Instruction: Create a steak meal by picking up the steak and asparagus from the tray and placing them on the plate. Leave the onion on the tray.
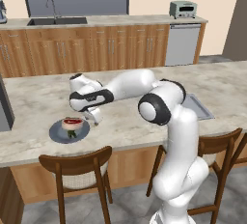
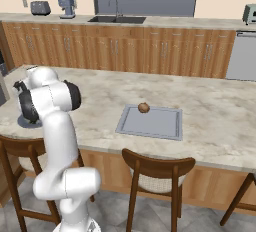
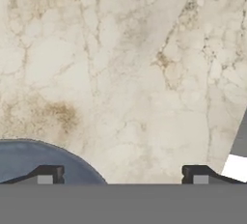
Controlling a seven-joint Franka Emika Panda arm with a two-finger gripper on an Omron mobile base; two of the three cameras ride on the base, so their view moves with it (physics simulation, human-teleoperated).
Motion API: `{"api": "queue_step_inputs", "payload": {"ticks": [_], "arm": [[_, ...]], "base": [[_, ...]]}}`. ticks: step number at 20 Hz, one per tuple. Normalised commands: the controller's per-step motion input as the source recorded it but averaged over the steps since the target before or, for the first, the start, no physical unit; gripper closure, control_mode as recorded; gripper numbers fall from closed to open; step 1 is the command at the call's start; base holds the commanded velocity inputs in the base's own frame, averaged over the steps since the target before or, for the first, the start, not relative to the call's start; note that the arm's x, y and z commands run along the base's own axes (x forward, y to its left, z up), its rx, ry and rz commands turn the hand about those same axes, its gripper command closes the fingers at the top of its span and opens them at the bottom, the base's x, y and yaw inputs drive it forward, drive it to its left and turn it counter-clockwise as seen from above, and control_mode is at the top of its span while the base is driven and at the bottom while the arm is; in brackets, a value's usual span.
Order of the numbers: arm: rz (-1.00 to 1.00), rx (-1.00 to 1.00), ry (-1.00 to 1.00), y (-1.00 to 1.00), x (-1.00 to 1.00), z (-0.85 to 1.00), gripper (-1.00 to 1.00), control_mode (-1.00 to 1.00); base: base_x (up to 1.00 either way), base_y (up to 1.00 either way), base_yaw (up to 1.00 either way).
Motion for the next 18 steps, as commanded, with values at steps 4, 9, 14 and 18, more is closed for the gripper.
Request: {"api": "queue_step_inputs", "payload": {"ticks": [4, 9, 14, 18], "arm": [[-0.01, 0.06, -0.16, -0.64, -0.36, 0.69, -1.00, -1.00], [0.00, 0.09, -0.24, -0.64, -0.65, 0.75, -1.00, -1.00], [0.00, 0.10, -0.28, -0.62, -0.97, 0.70, -1.00, -1.00], [0.00, 0.12, -0.28, -0.65, -0.98, 0.55, -1.00, -1.00]], "base": [[0.00, 0.00, 0.00], [0.00, 0.00, 0.00], [0.00, 0.00, 0.00], [0.00, 0.00, 0.00]]}}
